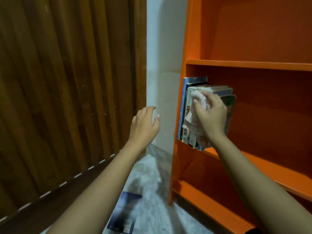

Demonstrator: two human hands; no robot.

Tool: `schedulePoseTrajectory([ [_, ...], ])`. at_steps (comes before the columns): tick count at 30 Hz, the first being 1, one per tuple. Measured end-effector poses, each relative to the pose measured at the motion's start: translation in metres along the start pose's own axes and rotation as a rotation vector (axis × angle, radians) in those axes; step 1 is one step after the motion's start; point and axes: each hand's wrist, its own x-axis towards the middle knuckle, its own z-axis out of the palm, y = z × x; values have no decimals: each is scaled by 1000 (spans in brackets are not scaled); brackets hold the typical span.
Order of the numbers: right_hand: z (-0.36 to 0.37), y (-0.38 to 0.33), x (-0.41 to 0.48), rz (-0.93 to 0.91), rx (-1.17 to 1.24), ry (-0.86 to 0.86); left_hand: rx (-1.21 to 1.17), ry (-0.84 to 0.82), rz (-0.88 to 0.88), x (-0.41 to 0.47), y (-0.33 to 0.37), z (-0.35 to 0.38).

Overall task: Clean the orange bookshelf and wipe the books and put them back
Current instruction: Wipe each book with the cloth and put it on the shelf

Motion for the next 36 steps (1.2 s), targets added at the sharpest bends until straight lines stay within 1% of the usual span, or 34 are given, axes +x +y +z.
schedulePoseTrajectory([
  [3, 51, -3, -32, 12, -7, -172, 43, -90, -117, -13, -41, -1],
  [5, 85, 3, -58, 63, -47, -283, 57, -153, -199, -26, -73, 8],
  [12, 183, 70, -167, 370, -99, -687, 122, -404, -497, -86, -199, 71],
  [14, 204, 98, -203, 464, -101, -785, 127, -477, -590, -110, -232, 92],
  [16, 222, 123, -240, 544, -152, -883, 119, -535, -673, -138, -263, 114],
  [18, 236, 148, -276, 647, -202, -987, 108, -572, -743, -166, -289, 135],
  [19, 241, 159, -295, 668, -217, -1046, 96, -588, -785, -178, -300, 145],
  [20, 247, 170, -316, 694, -223, -1064, 83, -609, -830, -189, -309, 154],
  [21, 252, 176, -332, 684, -235, -1049, 70, -634, -869, -200, -318, 163],
  [22, 256, 181, -346, 716, -248, -1015, 53, -661, -899, -210, -327, 172],
  [23, 260, 188, -361, 695, -275, -1028, 36, -687, -918, -219, -336, 180],
  [26, 265, 198, -393, 854, -237, -1136, -4, -724, -976, -244, -358, 205],
  [27, 266, 200, -400, 900, -198, -1135, -10, -724, -998, -251, -362, 211],
  [30, 271, 203, -419, 1131, -78, -1074, -23, -731, -1043, -269, -371, 228],
  [31, 273, 205, -422, 1161, -79, -1060, -28, -738, -1050, -275, -372, 232],
  [33, 280, 210, -431, 1129, -195, -1061, -45, -724, -1054, -283, -374, 237],
  [34, 282, 213, -436, 1151, -209, -1039, -62, -705, -1063, -285, -374, 240],
  [36, 285, 214, -443, 1254, -138, -949, -95, -673, -1093, -285, -375, 242],
])
